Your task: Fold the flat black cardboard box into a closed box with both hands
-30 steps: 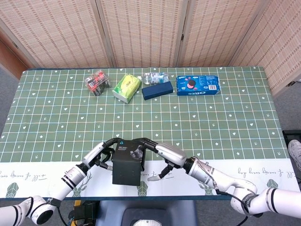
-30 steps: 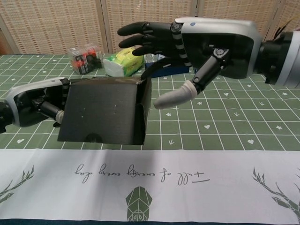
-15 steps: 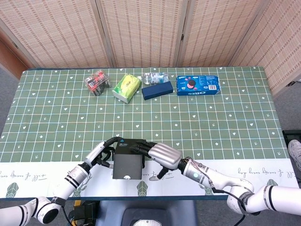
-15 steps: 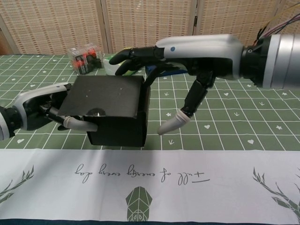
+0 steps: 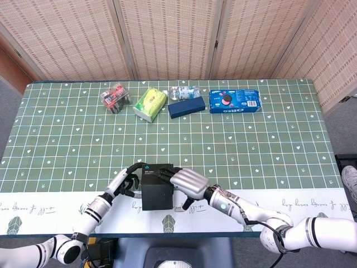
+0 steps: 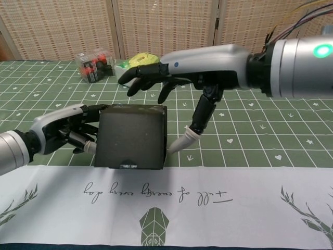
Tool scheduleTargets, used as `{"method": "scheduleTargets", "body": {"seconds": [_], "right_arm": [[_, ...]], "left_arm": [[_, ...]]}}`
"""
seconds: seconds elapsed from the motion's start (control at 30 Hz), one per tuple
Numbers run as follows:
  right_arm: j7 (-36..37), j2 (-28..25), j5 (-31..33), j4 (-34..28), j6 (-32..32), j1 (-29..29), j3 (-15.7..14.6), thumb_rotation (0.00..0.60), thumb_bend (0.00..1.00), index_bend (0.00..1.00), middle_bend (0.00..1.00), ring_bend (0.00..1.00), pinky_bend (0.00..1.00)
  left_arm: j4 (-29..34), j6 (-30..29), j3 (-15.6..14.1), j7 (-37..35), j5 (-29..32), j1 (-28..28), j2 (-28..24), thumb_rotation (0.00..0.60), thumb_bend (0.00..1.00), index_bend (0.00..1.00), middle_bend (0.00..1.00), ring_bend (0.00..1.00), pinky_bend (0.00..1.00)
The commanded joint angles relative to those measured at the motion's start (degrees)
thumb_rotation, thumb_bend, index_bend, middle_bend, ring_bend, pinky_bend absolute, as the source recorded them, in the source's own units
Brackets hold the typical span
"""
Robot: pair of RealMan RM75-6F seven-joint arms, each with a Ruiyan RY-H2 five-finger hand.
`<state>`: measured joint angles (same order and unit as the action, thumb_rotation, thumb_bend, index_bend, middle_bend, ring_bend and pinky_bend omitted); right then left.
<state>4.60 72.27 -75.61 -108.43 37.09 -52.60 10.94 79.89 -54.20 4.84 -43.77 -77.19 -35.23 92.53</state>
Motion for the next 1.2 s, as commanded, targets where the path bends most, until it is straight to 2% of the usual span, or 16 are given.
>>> {"method": "scheduleTargets", "body": {"seconds": [0.03,0.33,0.57,0.73,0.97,1.2], "right_arm": [[-0.8,-0.6,1.3,-0.6,-1.2,-1.1,0.2,0.600,0.00,0.00,0.09,0.11,0.16],[-9.8,1.9,9.3,1.1,-1.0,-5.1,-0.3,0.600,0.00,0.00,0.11,0.16,0.17],[-20.8,5.9,16.1,2.7,4.2,-7.6,-2.1,0.600,0.00,0.00,0.16,0.20,0.21],[-27.2,8.9,19.1,4.5,7.9,-8.7,-3.4,0.600,0.00,0.00,0.17,0.21,0.22],[-32.0,11.7,20.3,5.9,11.4,-8.8,-4.9,0.600,0.00,0.01,0.18,0.21,0.23],[-34.4,13.7,20.1,6.9,13.4,-8.1,-6.2,0.600,0.00,0.03,0.19,0.21,0.23]], "left_arm": [[-0.6,-0.3,0.6,2.0,1.0,0.5,1.2,0.600,0.11,0.23,0.30,0.62,0.87],[1.3,-0.4,2.4,7.6,5.6,1.9,3.2,0.600,0.11,0.23,0.30,0.62,0.87],[1.7,-1.6,3.6,11.4,9.0,3.5,5.8,0.600,0.11,0.23,0.30,0.62,0.88],[1.3,-1.5,3.7,12.2,8.0,3.8,6.5,0.600,0.11,0.20,0.29,0.62,0.88],[2.2,1.1,2.6,11.5,5.0,3.3,4.0,0.600,0.11,0.02,0.17,0.57,0.86],[3.0,4.7,0.9,12.7,2.5,2.2,1.1,0.600,0.11,0.00,0.06,0.52,0.83]]}}
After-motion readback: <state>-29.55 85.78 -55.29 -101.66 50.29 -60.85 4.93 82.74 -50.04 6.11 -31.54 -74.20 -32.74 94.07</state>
